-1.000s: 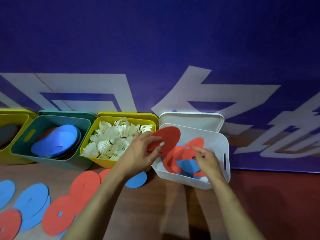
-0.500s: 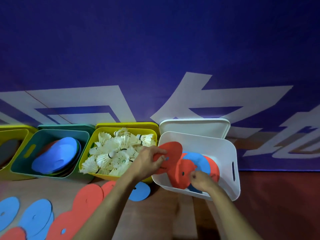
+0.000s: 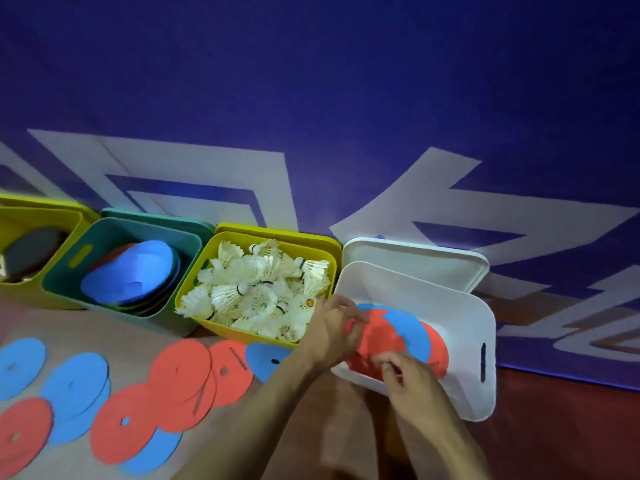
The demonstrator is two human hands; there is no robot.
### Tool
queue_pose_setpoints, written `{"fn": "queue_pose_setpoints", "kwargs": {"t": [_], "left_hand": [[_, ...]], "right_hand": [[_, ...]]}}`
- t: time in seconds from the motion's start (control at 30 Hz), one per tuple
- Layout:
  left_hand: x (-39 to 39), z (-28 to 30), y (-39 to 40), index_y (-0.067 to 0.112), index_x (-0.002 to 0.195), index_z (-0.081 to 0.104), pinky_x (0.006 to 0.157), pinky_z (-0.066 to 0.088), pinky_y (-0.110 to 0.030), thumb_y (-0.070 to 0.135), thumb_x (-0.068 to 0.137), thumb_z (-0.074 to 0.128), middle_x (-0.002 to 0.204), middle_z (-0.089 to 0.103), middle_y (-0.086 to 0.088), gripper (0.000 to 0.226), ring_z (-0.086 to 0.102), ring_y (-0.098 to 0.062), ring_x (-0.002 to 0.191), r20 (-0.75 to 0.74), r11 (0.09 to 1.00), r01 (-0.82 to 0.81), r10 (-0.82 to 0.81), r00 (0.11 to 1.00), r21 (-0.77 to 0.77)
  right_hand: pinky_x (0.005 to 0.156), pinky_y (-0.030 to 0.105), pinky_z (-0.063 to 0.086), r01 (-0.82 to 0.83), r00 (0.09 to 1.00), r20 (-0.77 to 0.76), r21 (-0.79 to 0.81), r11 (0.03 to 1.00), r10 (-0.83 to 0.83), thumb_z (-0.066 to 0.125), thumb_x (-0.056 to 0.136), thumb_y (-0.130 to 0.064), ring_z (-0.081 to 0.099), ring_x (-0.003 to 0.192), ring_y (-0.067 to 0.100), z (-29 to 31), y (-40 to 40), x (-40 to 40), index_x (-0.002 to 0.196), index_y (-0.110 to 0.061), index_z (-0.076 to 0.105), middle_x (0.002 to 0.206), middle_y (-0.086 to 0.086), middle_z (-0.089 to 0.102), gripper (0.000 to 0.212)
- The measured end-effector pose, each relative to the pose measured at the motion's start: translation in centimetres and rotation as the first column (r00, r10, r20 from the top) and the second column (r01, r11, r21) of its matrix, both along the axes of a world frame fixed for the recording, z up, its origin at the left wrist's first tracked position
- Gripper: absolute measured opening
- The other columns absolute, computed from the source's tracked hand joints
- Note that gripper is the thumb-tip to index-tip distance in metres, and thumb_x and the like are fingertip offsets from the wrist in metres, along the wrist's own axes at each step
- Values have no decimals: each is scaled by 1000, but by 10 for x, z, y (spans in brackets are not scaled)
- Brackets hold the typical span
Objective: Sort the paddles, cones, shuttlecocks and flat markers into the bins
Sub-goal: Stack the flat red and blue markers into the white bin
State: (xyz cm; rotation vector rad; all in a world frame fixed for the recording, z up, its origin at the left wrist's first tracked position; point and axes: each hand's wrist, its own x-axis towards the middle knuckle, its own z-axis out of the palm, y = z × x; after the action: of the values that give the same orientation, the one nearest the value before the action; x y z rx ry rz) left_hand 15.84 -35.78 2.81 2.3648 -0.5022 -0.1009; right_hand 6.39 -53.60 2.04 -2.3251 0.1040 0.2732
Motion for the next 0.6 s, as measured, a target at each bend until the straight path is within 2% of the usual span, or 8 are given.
{"fn": "queue_pose_setpoints", "kwargs": {"t": [0.1, 0.2, 0.27, 0.33, 0.37, 0.47, 0.53, 0.6], "left_hand": [[-48, 0, 77, 31, 97, 73, 90, 39, -28, 27, 86, 51, 105, 59, 5, 26, 53, -11, 102, 4, 980, -155, 157, 988, -122], [-97, -26, 174, 33, 100, 73, 81, 46, -31, 26, 86, 50, 106, 56, 11, 28, 52, -3, 105, -20, 927, -361, 361, 932, -101], [-124, -50, 231, 34, 100, 73, 75, 50, -37, 26, 82, 50, 106, 55, 12, 30, 53, -1, 103, -49, 875, -479, 477, 878, -63], [-143, -73, 274, 35, 100, 73, 77, 51, -40, 28, 80, 49, 109, 55, 6, 32, 55, -8, 104, -82, 847, -531, 529, 844, 0], [-146, -84, 291, 35, 100, 73, 81, 48, -39, 30, 79, 49, 111, 55, 2, 33, 56, -12, 106, -99, 850, -525, 526, 845, 37], [-128, -109, 325, 32, 98, 74, 87, 37, -32, 32, 75, 47, 120, 59, -10, 35, 61, -25, 112, -161, 887, -426, 453, 877, 178], [-104, -118, 330, 30, 96, 74, 85, 43, -36, 31, 73, 47, 118, 63, -14, 36, 60, -31, 117, -123, 927, -307, 338, 933, 213], [-77, -113, 326, 29, 95, 75, 80, 49, -43, 28, 70, 51, 110, 70, -11, 35, 58, -33, 120, -95, 952, -129, 160, 983, 277]], "right_hand": [[79, 9, 45, -72, 996, 63, 62, 995, 68, 57, 92, -7, 63, 89, -8, -4, 49, -9, 95, -31, 71, 91, -24, 69, 28], [79, 10, 46, -202, 978, -16, 157, 967, 207, 57, 91, -6, 64, 89, -7, -20, 109, -20, 92, -33, 71, 91, -21, 70, 31], [90, 9, 42, -288, 951, -71, 143, 947, 300, 59, 89, -7, 59, 104, -8, -44, 145, -24, 96, -33, 74, 105, -21, 63, 31], [106, 19, 39, -277, 940, -175, 114, 954, 294, 61, 88, -7, 48, 123, 0, -72, 171, -22, 102, -34, 75, 116, -25, 49, 33], [109, 25, 39, -242, 943, -216, 76, 967, 253, 62, 87, -7, 45, 127, 7, -84, 180, -17, 102, -35, 75, 117, -24, 47, 34], [111, 36, 39, -124, 962, -251, -48, 991, 108, 64, 85, -10, 44, 132, 20, -107, 197, 8, 91, -52, 70, 134, 0, 49, 43], [111, 40, 40, -52, 955, -298, -127, 991, 11, 63, 86, -16, 45, 131, 25, -122, 201, 22, 88, -58, 66, 139, 5, 44, 42], [103, 40, 46, 15, 930, -362, -153, 988, -70, 61, 87, -23, 53, 119, 27, -142, 199, 29, 90, -59, 67, 138, 7, 44, 37]]}}
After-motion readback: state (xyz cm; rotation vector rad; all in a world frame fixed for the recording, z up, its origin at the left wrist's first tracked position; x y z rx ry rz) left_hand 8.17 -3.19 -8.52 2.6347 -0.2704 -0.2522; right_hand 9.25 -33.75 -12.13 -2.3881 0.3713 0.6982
